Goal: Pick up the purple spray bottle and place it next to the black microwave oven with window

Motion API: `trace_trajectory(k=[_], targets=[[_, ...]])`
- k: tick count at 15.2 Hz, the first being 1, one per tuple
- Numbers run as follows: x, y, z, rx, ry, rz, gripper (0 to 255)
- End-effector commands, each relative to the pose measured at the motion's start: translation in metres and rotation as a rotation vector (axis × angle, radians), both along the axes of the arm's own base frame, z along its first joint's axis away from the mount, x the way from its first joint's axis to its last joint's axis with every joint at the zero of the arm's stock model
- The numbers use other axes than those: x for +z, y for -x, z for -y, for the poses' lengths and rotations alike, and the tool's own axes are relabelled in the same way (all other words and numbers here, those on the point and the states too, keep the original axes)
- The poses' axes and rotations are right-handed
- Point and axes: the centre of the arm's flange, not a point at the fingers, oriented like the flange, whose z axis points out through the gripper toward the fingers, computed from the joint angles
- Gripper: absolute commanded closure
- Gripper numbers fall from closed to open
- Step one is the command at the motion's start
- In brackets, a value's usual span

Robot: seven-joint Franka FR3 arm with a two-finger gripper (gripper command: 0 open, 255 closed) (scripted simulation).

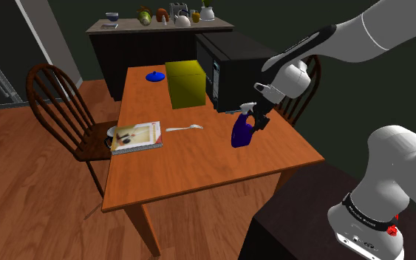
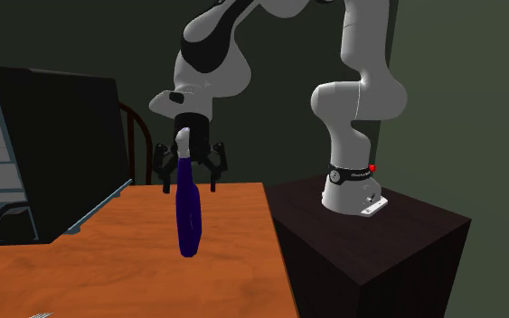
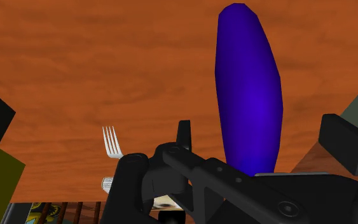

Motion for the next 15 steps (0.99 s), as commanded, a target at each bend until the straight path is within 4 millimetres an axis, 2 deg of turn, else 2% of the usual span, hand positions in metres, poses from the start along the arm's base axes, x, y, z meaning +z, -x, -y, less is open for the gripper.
trace_trajectory(k=[1,4,5,14,15], targets=[[-0.0002,0.0000,0.0000,0.000,0.000,0.000,0],[-0.0002,0.0000,0.0000,0.000,0.000,0.000,0],[-0.0002,0.0000,0.0000,0.000,0.000,0.000,255],[-0.0002,0.0000,0.0000,0.000,0.000,0.000,255],[0.0051,0.0000,0.0000,0.000,0.000,0.000,255]])
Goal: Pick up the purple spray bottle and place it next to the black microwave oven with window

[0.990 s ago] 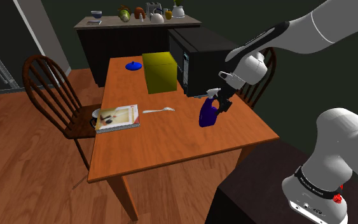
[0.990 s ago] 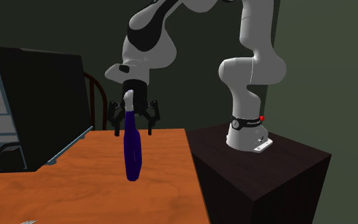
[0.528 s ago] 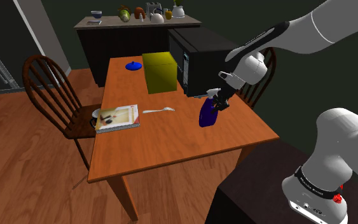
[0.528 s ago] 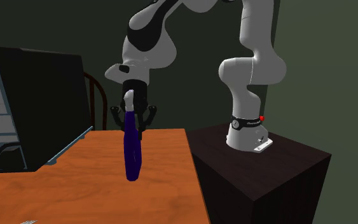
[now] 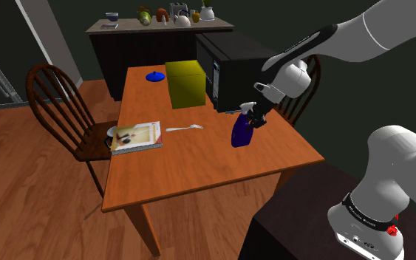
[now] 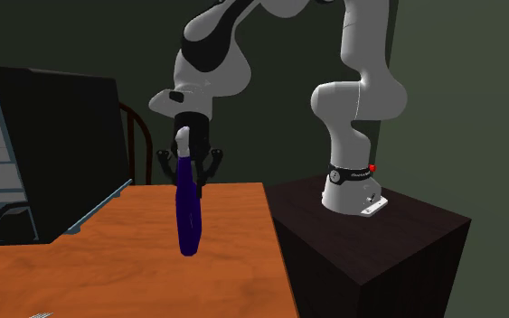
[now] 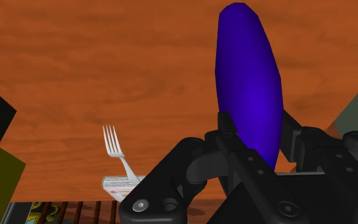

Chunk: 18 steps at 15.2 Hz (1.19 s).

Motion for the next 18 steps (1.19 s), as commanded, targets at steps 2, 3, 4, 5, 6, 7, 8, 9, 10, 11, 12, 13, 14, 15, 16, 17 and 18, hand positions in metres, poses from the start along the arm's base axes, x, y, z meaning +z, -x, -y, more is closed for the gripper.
trace_trajectory(k=[2,3,4,5,6,7,8,9,10,11,12,13,14,15,16,17,18], targets=[[0.014,0.000,0.000,0.000,0.000,0.000,255],[0.019,0.000,0.000,0.000,0.000,0.000,255],[0.024,0.000,0.000,0.000,0.000,0.000,255],[0.030,0.000,0.000,0.000,0.000,0.000,255],[0.035,0.000,0.000,0.000,0.000,0.000,255],[0.040,0.000,0.000,0.000,0.000,0.000,255],[0.045,0.000,0.000,0.000,0.000,0.000,255],[0.051,0.000,0.000,0.000,0.000,0.000,255],[0.056,0.000,0.000,0.000,0.000,0.000,255],[0.061,0.000,0.000,0.000,0.000,0.000,255],[0.066,0.000,0.000,0.000,0.000,0.000,255],[0.072,0.000,0.000,0.000,0.000,0.000,255],[0.077,0.000,0.000,0.000,0.000,0.000,255],[0.082,0.000,0.000,0.000,0.000,0.000,255],[0.088,0.000,0.000,0.000,0.000,0.000,255],[0.093,0.000,0.000,0.000,0.000,0.000,255],[0.098,0.000,0.000,0.000,0.000,0.000,255]])
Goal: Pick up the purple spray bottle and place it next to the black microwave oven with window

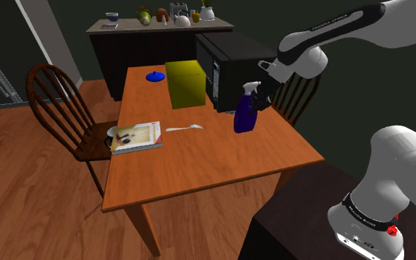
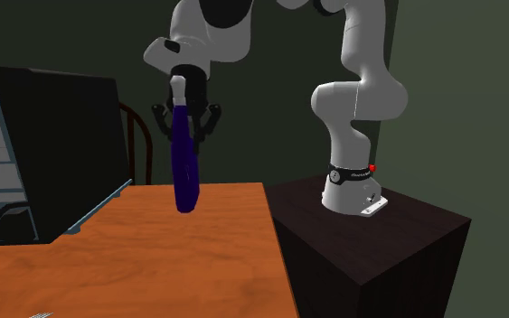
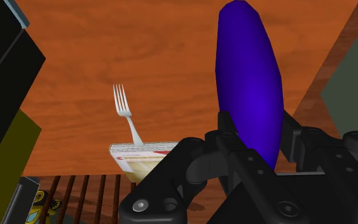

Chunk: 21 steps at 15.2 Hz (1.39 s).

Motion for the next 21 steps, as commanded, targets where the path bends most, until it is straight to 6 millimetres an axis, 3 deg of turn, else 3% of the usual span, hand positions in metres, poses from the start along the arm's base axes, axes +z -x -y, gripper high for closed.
trace_trajectory(k=[1,21], targets=[[0.011,-0.001,-0.001,0.000,0.000,0.000,255],[0.117,-0.001,-0.001,0.000,0.000,0.000,255]])
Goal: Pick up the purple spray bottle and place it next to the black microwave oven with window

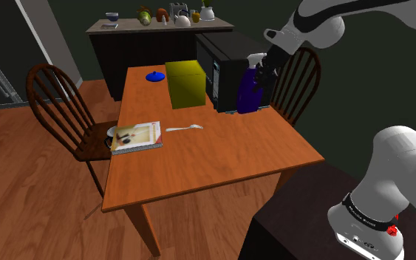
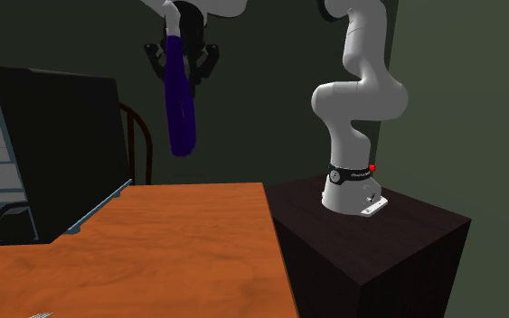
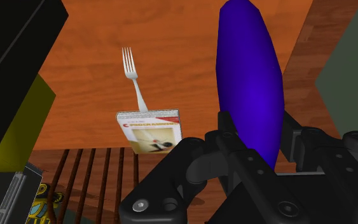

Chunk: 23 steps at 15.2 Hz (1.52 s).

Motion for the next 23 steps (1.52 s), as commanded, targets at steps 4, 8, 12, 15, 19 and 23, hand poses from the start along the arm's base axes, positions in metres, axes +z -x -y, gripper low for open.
trace_trajectory(k=[4,8,12,15,19,23], targets=[[0.028,0.000,-0.001,0.000,0.000,0.000,255],[0.049,0.000,-0.001,0.000,0.000,0.000,255],[0.070,0.000,-0.001,0.000,0.000,0.000,255],[0.086,0.000,-0.001,0.000,0.000,0.000,255],[0.107,0.000,-0.001,0.000,0.000,0.000,255],[0.129,0.000,-0.001,0.000,0.000,0.000,255]])
